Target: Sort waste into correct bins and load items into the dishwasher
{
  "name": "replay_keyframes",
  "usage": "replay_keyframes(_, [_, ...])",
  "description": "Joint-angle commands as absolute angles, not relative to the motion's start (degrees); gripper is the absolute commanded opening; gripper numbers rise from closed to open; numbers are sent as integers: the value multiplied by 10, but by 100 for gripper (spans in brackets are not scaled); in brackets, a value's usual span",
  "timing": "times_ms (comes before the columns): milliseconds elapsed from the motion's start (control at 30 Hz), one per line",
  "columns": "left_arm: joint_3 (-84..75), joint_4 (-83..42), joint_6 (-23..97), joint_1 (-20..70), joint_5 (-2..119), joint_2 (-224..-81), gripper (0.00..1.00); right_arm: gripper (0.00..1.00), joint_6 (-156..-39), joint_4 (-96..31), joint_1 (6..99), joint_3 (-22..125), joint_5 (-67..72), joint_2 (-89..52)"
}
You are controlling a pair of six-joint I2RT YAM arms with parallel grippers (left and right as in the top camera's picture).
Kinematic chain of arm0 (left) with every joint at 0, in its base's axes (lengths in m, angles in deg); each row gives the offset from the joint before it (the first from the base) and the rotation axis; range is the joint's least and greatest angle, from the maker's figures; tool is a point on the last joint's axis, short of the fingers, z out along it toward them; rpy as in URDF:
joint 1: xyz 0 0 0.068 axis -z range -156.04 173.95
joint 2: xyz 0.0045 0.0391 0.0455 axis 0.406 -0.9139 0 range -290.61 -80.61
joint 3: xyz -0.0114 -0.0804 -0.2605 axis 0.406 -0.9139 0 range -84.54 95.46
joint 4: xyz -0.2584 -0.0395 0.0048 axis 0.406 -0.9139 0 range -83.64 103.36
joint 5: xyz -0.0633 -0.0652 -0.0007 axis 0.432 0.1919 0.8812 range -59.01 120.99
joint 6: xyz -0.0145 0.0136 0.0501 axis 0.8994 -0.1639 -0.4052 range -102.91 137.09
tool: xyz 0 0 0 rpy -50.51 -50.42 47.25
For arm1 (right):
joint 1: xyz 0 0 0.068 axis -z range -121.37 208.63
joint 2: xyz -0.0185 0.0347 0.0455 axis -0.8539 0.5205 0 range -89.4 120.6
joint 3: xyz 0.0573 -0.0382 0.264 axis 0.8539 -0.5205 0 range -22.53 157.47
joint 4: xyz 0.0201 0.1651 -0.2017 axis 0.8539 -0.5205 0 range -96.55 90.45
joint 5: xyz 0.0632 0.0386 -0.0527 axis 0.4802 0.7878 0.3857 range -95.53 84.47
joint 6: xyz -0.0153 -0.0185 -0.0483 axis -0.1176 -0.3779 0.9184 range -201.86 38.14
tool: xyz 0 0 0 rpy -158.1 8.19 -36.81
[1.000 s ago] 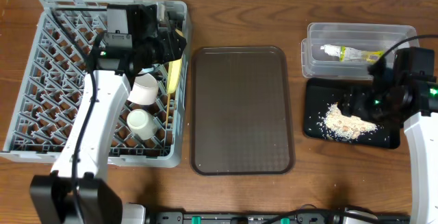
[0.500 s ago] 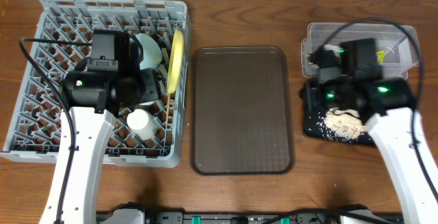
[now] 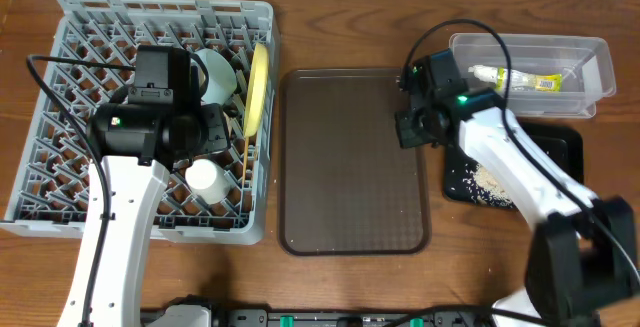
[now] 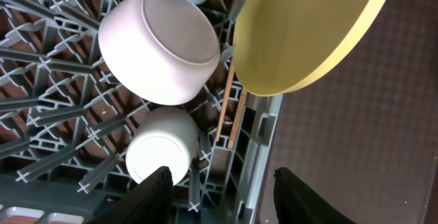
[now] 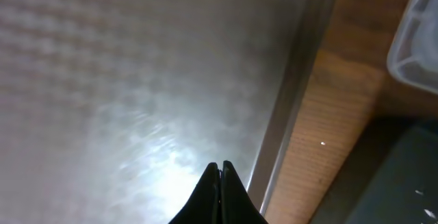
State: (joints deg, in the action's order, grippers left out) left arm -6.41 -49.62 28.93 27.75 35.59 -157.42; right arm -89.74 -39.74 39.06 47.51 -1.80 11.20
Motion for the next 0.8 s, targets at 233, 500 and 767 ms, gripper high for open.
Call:
replay_keyframes(233, [-68, -498, 288, 274, 348, -1577, 50, 1, -951, -359, 388, 470, -81, 212])
replay_keyframes(500, [-68, -498, 288, 274, 348, -1577, 50, 1, -1013, -369, 388, 470, -200, 223])
replay_keyframes(767, [-68, -498, 288, 274, 348, -1577, 50, 1, -1031, -390, 388, 470, -214, 223])
